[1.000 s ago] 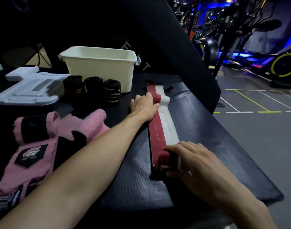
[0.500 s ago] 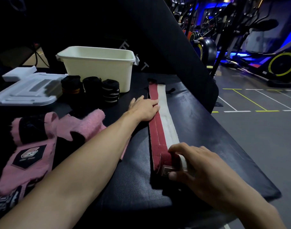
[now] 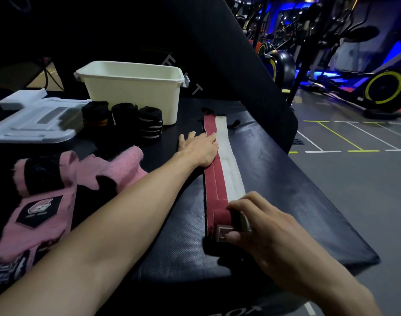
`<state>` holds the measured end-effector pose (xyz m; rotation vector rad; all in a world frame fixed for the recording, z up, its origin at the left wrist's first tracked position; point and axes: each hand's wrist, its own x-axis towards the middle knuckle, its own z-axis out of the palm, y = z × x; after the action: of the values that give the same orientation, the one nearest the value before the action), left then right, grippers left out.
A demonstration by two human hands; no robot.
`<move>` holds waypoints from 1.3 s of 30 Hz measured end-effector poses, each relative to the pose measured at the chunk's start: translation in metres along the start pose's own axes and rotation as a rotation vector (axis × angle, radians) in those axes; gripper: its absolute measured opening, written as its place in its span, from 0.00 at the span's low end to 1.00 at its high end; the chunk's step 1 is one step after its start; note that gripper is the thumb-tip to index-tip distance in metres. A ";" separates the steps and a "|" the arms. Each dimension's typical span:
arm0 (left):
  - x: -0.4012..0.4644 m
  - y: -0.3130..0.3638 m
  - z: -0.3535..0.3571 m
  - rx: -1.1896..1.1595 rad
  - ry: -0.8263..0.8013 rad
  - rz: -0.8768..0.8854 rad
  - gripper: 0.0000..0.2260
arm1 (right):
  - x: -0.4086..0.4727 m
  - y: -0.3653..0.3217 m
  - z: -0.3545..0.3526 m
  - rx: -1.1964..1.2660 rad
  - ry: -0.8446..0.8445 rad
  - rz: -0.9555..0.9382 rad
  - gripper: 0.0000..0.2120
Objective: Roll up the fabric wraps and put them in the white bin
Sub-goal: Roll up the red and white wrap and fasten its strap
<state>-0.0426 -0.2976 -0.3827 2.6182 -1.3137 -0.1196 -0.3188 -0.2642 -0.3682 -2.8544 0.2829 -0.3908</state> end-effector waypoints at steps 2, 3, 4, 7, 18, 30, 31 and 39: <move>-0.001 -0.001 -0.001 -0.020 0.003 0.002 0.23 | 0.005 0.004 -0.001 -0.033 0.008 -0.001 0.23; -0.001 -0.001 -0.001 -0.025 0.004 0.003 0.23 | 0.008 0.005 -0.002 -0.046 -0.002 0.001 0.26; -0.001 -0.001 -0.001 -0.026 0.004 0.004 0.23 | 0.010 0.007 -0.002 -0.048 -0.020 0.008 0.29; -0.001 -0.001 -0.001 -0.023 0.005 0.006 0.24 | 0.015 0.009 -0.001 -0.045 -0.047 0.000 0.35; 0.001 -0.002 -0.002 -0.021 -0.001 0.012 0.23 | 0.025 0.015 0.009 -0.017 0.050 0.012 0.23; 0.004 -0.002 0.001 -0.049 0.019 0.010 0.23 | 0.052 0.023 0.019 -0.002 0.278 0.012 0.13; 0.005 -0.002 0.001 -0.050 0.026 0.010 0.23 | 0.053 0.022 0.020 -0.021 0.299 0.010 0.14; 0.008 -0.004 0.000 -0.044 0.099 0.005 0.21 | 0.055 0.012 0.027 -0.105 0.473 0.008 0.12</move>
<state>-0.0344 -0.3016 -0.3838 2.5494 -1.2696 -0.0172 -0.2613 -0.2823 -0.3837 -2.8222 0.4089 -1.0790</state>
